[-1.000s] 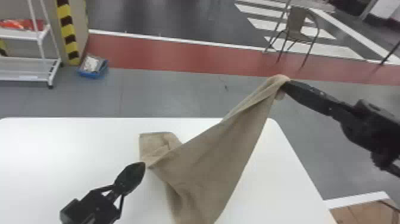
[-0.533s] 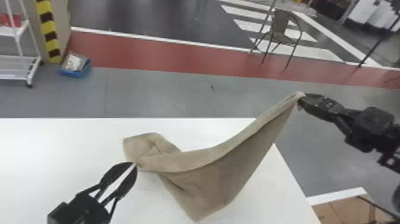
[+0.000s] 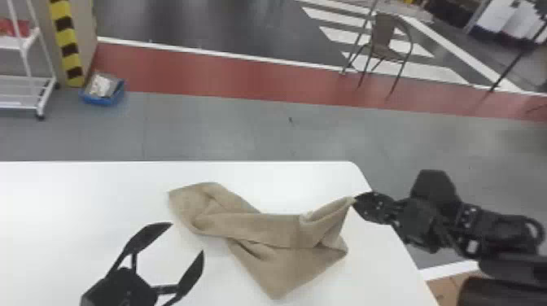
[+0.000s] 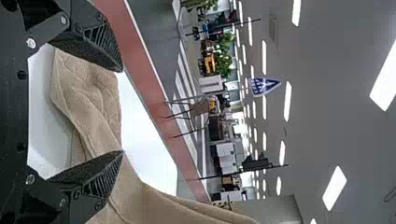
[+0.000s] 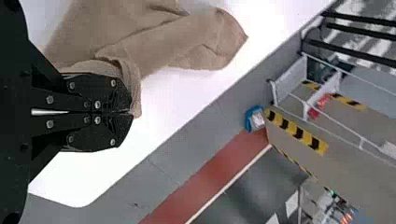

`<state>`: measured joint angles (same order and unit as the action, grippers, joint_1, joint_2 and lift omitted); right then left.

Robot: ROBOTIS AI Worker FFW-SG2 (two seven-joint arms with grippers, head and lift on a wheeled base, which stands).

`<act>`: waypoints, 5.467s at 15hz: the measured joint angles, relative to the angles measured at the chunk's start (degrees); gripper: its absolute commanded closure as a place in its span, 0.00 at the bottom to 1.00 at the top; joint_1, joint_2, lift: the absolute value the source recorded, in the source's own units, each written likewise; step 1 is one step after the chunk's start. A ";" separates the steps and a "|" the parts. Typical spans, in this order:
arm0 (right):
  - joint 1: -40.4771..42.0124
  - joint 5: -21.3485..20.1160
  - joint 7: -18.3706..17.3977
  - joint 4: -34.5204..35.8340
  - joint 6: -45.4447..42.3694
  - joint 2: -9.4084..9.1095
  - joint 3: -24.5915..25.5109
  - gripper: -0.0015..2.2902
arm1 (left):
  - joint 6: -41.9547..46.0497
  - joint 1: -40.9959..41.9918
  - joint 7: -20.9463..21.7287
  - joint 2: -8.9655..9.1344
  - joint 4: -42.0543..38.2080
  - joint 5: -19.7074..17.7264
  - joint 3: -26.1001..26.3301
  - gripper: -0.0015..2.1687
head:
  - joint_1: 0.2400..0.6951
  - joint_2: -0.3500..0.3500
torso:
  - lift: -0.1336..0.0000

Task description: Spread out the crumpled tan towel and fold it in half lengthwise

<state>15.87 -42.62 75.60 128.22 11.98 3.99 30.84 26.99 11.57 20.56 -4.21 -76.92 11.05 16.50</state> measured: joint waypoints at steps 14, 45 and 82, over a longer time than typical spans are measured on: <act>3.03 -11.14 -5.99 -6.03 4.55 0.18 -8.28 0.02 | -0.42 0.14 -1.05 -0.21 0.37 0.55 0.87 0.07 | 1.00 0.00 | 1.00; 1.84 -3.36 -23.98 -18.58 14.78 -2.40 -8.27 0.04 | -7.34 -18.04 2.97 0.76 21.22 -0.12 0.59 0.10 | 1.00 0.00 | 1.00; -28.09 -0.29 -47.59 -47.39 53.03 -3.99 -52.37 0.24 | -4.08 -9.36 6.63 -2.76 13.02 -0.20 -8.68 0.09 | 1.00 0.36 | 1.00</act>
<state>-12.23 -42.91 28.01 80.83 65.01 0.00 -21.53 22.91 2.22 27.18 -6.97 -63.90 10.86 7.82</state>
